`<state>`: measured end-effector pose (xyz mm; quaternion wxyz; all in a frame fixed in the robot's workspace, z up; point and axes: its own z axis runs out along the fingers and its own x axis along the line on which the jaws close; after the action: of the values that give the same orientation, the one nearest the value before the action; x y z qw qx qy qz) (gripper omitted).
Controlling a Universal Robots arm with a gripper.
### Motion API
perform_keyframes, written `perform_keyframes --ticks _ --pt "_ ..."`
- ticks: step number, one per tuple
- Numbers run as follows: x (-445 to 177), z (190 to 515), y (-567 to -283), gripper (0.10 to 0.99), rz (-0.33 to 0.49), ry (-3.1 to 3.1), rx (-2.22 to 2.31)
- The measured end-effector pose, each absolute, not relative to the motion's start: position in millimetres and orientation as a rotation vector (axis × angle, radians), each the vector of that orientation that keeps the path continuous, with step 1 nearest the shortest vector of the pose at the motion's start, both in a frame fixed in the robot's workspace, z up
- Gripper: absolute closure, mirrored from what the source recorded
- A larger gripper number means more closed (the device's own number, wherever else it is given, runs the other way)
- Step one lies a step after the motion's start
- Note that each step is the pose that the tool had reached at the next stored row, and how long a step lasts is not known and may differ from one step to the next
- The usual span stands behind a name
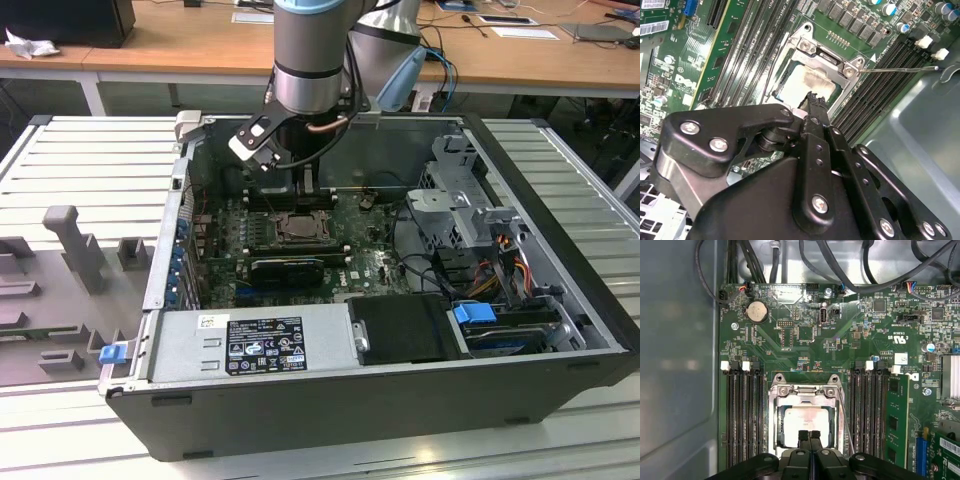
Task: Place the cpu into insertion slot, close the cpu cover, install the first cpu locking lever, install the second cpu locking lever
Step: 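Install the first cpu locking lever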
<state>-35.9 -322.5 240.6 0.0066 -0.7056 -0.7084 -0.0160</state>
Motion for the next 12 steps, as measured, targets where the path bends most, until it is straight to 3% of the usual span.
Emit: perform_keyframes --ticks 12 --pt "-36 251 -322 0.98 -0.05 -2.216 -2.208"
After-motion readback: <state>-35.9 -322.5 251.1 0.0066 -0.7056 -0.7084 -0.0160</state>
